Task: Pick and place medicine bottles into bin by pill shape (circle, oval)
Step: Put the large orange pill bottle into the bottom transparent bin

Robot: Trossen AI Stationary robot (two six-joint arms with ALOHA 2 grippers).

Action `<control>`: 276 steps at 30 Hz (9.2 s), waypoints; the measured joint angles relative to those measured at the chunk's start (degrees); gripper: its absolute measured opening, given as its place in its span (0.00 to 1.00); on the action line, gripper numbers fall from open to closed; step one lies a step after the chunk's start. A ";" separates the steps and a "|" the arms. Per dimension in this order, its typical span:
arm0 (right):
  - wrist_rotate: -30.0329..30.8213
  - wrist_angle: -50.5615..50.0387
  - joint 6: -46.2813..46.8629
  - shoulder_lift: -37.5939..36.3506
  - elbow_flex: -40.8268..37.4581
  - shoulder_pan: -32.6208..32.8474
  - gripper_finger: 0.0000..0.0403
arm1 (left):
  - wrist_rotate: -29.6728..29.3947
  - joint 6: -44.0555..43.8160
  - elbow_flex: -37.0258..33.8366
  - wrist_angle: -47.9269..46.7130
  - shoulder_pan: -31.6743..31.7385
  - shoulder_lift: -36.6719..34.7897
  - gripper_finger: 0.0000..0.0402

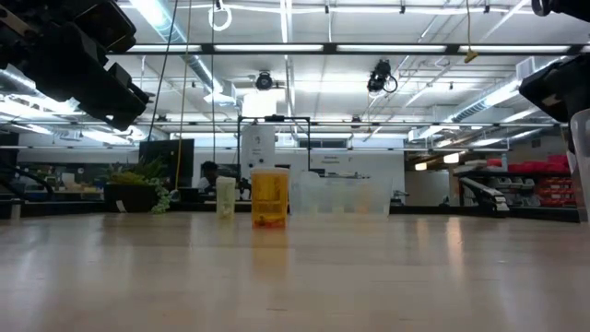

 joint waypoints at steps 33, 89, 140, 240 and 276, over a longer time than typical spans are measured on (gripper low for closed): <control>2.75 -1.10 -6.54 -3.06 4.54 -2.87 0.66 | 0.00 0.01 0.00 0.00 -0.02 0.00 0.20; -15.41 13.04 -36.90 23.40 26.25 -36.30 0.64 | 0.00 0.00 0.02 0.04 0.00 0.00 0.20; -19.60 -19.59 -43.07 43.34 59.39 -42.45 0.71 | 0.02 0.04 0.04 0.00 0.04 -0.02 0.20; -21.72 -31.30 -26.72 18.44 41.74 -15.96 0.56 | 0.02 0.03 -0.02 0.28 0.07 -0.04 0.22; -9.46 -25.15 21.90 0.12 11.04 6.86 0.56 | 0.02 0.02 -0.02 0.35 0.07 -0.04 0.21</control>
